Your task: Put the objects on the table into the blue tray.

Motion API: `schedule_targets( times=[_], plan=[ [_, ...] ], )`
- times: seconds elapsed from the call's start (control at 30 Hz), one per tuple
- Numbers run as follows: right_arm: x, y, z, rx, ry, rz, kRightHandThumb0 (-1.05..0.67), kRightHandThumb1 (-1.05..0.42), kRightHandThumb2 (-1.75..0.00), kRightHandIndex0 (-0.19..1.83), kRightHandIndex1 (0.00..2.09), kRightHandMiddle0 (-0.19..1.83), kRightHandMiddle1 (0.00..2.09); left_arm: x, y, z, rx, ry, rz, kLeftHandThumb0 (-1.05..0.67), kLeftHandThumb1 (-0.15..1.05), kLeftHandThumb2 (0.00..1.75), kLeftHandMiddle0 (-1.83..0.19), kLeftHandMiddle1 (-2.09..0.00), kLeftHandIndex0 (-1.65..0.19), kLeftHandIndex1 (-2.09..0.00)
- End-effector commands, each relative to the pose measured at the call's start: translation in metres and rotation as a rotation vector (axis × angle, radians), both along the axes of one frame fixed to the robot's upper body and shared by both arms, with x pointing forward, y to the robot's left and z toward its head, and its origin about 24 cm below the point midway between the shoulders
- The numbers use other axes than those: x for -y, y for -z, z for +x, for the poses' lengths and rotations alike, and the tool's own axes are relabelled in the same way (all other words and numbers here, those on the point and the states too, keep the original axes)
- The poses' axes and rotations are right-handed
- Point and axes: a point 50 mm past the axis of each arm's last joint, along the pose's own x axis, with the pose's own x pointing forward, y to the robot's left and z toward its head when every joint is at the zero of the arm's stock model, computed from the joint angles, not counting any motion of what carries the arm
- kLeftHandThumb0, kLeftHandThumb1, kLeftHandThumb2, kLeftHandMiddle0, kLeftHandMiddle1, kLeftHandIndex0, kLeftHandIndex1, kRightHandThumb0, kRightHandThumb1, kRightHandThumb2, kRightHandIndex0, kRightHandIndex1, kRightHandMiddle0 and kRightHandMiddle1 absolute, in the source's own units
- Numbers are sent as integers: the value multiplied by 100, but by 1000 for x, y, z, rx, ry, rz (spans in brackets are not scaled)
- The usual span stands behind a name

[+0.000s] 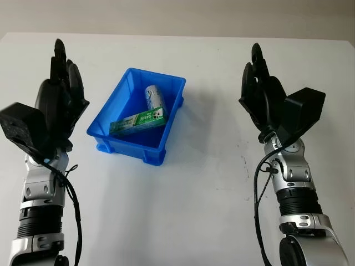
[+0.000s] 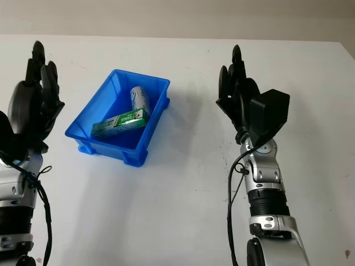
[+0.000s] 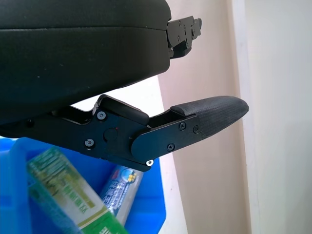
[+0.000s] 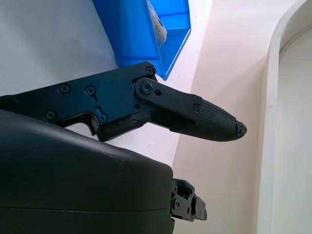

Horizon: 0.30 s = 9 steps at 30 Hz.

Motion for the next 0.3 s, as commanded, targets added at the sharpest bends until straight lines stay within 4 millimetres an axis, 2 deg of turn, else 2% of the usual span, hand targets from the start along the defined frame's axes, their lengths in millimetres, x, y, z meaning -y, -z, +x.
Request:
schedule_targets(
  times=[0.0,0.27],
  plan=[
    [-1,-6,2,28,-5,8,-70,-105,-76,-19,0,-19,0,3,2,-1,3,15,3,-84,105,79,19,0,19,0],
    [-1,-4,0,29,-1,11,-71,-105,-74,-19,0,-19,0,7,0,2,12,28,-6,-86,105,78,19,0,19,0]
  ],
)
